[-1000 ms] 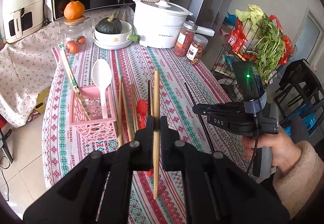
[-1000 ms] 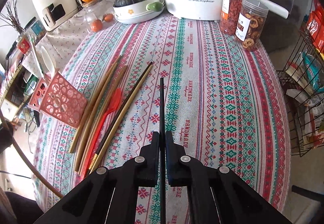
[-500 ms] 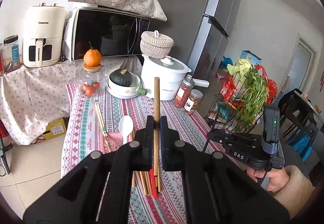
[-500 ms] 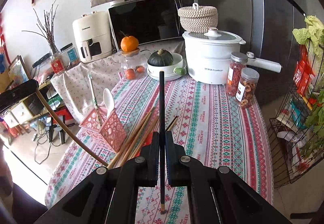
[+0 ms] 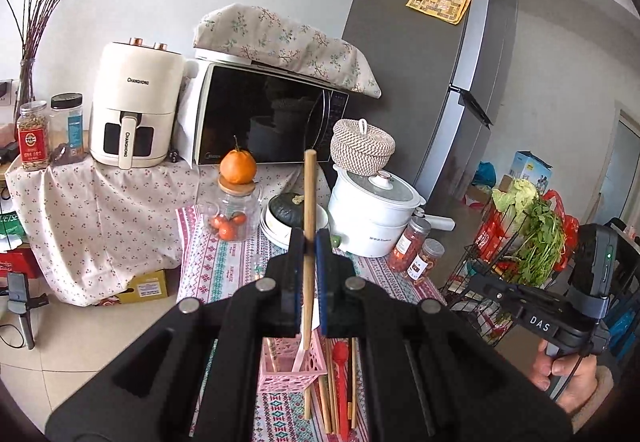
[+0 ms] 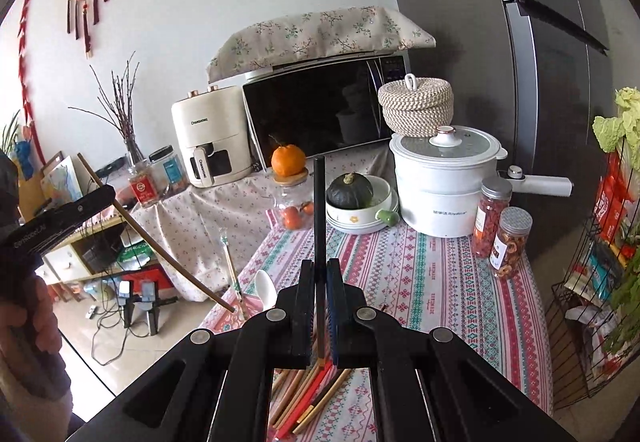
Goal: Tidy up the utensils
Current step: 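Lift both chopsticks and lower them upright into the pink basket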
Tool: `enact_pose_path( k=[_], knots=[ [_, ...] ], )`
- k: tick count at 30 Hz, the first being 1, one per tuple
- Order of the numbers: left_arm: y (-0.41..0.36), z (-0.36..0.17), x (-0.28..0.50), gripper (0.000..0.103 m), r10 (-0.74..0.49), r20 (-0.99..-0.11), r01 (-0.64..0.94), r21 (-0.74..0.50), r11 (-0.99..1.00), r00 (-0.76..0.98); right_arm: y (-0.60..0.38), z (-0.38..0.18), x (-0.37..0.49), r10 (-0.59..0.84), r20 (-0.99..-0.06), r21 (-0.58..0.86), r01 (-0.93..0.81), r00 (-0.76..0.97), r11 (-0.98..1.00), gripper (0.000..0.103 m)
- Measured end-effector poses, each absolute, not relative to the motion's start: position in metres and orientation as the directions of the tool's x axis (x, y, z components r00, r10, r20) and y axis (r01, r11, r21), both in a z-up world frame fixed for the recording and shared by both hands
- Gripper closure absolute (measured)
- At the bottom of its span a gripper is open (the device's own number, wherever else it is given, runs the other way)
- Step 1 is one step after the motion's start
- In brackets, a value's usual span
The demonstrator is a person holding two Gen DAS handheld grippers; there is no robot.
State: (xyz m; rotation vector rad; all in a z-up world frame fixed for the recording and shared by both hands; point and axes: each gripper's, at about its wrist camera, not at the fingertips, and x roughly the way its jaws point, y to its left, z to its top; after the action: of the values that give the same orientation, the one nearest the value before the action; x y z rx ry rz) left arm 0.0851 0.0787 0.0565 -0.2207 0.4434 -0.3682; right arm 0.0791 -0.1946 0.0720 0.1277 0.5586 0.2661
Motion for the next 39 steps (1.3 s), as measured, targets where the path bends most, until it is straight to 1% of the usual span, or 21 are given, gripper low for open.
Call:
enact_pose_path(
  k=[6, 12, 17, 21, 23, 25, 27, 32, 39],
  knots=[
    [0.077, 0.029, 0.102, 0.097, -0.343, -0.454, 0.244, -0.264, 0.933, 0.822, -0.183, 0.083, 0.079, 0.317, -0.469, 0.219, -0.239, 0.824, 0.946, 0.097],
    [0.073, 0.007, 0.120, 0.097, -0.344, -0.535, 0.228, -0.273, 0.935, 0.771, -0.165, 0.098, 0.081, 0.369, -0.436, 0.236, -0.292, 0.821, 0.927, 0.097],
    [0.070, -0.012, 0.135, 0.097, -0.378, -0.613, 0.223, -0.316, 0.922, 0.694, -0.137, 0.099, 0.094, 0.398, -0.462, 0.217, -0.334, 0.792, 0.917, 0.097],
    [0.067, -0.020, 0.140, 0.096, -0.389, -0.635, 0.226, -0.325, 0.918, 0.668, -0.118, 0.090, 0.112, 0.383, -0.510, 0.191, -0.333, 0.770, 0.923, 0.097],
    [0.067, -0.021, 0.141, 0.087, -0.389, -0.641, 0.227, -0.324, 0.919, 0.661, -0.110, 0.085, 0.120, 0.371, -0.539, 0.172, -0.332, 0.757, 0.927, 0.097],
    [0.071, -0.019, 0.139, 0.069, -0.372, -0.643, 0.197, -0.330, 0.923, 0.669, -0.101, 0.080, 0.129, 0.355, -0.579, 0.150, -0.332, 0.734, 0.931, 0.097],
    [0.077, -0.018, 0.136, 0.061, -0.365, -0.650, 0.166, -0.348, 0.923, 0.666, -0.093, 0.073, 0.137, 0.337, -0.622, 0.129, -0.332, 0.707, 0.934, 0.097],
    [0.087, -0.019, 0.131, 0.054, -0.340, -0.692, 0.119, -0.347, 0.930, 0.636, -0.073, 0.051, 0.158, 0.292, -0.710, 0.087, -0.331, 0.641, 0.939, 0.097],
    [0.099, -0.027, 0.124, 0.050, -0.321, -0.719, 0.081, -0.348, 0.934, 0.617, -0.061, 0.024, 0.180, 0.267, -0.762, 0.090, -0.312, 0.590, 0.946, 0.097]
  ],
)
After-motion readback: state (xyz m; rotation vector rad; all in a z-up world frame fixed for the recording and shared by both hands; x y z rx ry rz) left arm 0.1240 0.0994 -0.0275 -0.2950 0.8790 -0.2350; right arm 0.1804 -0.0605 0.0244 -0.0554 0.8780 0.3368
